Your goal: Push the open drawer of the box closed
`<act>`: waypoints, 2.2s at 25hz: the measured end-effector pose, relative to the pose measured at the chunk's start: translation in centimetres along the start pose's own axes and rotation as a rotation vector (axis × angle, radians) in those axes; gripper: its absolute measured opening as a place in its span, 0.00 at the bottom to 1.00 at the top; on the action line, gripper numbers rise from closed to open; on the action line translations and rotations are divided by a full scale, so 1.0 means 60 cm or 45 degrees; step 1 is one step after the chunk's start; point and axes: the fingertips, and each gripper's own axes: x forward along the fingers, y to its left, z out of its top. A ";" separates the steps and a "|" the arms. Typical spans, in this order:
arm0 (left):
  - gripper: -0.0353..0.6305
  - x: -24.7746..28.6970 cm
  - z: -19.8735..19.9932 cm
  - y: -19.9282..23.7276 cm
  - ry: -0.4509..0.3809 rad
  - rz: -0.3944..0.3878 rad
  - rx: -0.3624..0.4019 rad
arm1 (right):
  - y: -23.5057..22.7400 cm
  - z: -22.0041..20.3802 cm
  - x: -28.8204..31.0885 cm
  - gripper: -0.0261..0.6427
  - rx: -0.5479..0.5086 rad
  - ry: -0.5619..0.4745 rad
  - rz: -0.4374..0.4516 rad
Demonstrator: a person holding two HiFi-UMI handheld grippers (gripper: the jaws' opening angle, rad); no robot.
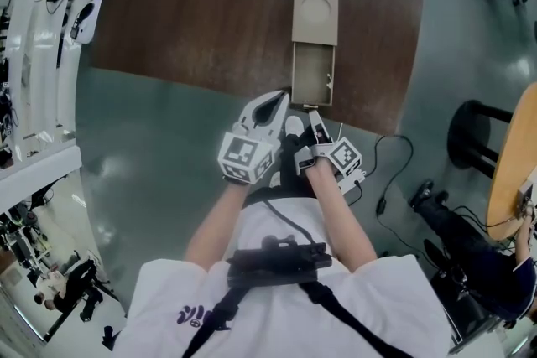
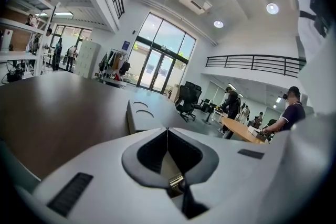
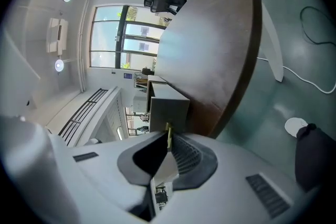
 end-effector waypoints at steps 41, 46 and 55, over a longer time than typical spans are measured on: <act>0.07 -0.064 0.050 0.046 -0.084 0.055 0.155 | 0.148 0.093 0.121 0.09 -0.278 -0.236 0.187; 0.07 -0.162 0.038 0.020 -0.130 0.010 0.145 | 0.205 0.021 0.006 0.09 -0.546 -0.246 0.239; 0.07 -0.335 0.035 -0.046 -0.257 0.042 0.189 | 0.336 -0.140 -0.238 0.08 -1.301 -0.342 0.233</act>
